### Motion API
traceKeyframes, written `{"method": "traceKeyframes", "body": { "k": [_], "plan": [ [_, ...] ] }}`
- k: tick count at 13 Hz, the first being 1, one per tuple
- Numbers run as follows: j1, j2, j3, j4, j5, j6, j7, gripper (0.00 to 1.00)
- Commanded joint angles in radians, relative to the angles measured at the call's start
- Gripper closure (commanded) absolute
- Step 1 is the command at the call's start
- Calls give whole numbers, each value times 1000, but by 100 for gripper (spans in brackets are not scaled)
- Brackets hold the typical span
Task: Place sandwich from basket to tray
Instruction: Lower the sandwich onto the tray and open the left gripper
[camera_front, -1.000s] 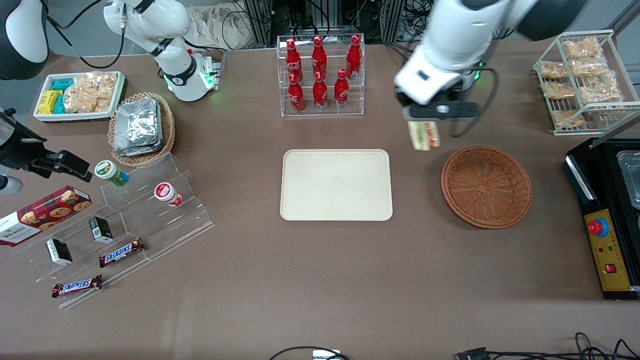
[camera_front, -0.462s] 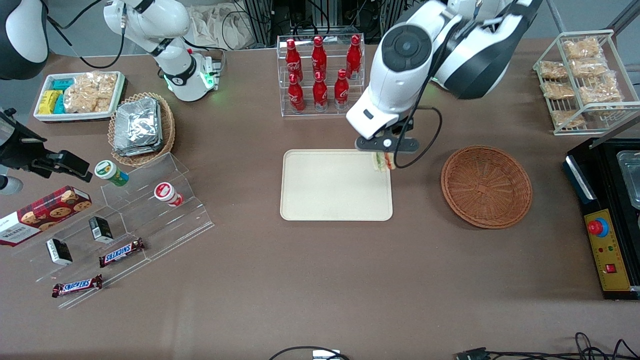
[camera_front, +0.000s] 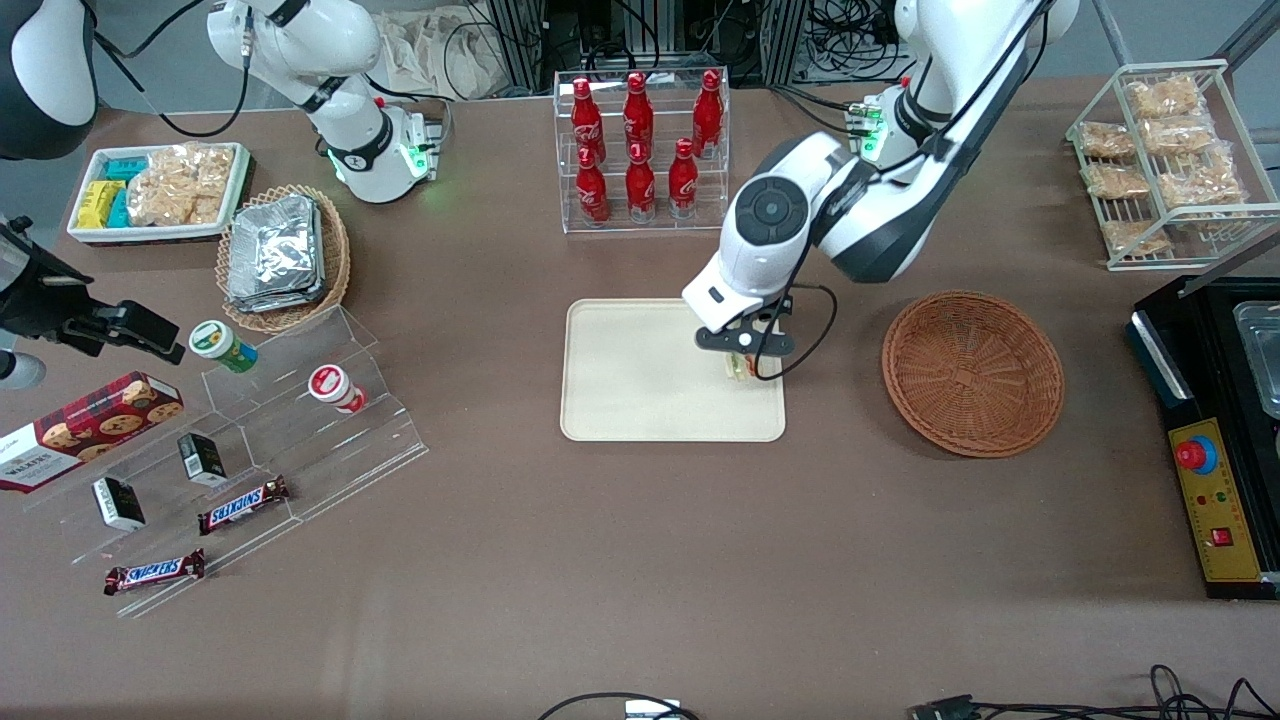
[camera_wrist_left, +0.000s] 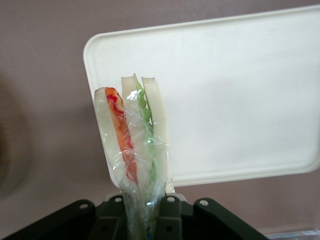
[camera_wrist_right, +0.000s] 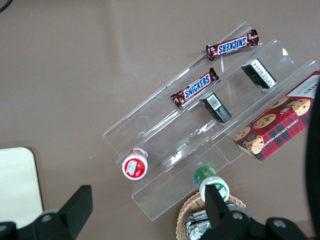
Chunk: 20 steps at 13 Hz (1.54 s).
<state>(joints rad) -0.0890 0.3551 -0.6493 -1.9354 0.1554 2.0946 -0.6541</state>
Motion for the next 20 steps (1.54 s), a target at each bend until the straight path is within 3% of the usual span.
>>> {"method": "traceKeyframes", "body": {
  "k": [1,7,10,11,12,13,20],
  "plan": [
    [12,50,-3,-25,61,77,14,100],
    [12,113,49,-108,88,258,22,100],
    [12,117,66,-123,87,280,22,94],
    [12,117,66,-125,88,279,22,68],
    [12,117,66,-126,87,275,22,14],
    [12,116,66,-126,87,272,16,0],
    [12,107,66,-125,87,265,13,0]
  ]
}}
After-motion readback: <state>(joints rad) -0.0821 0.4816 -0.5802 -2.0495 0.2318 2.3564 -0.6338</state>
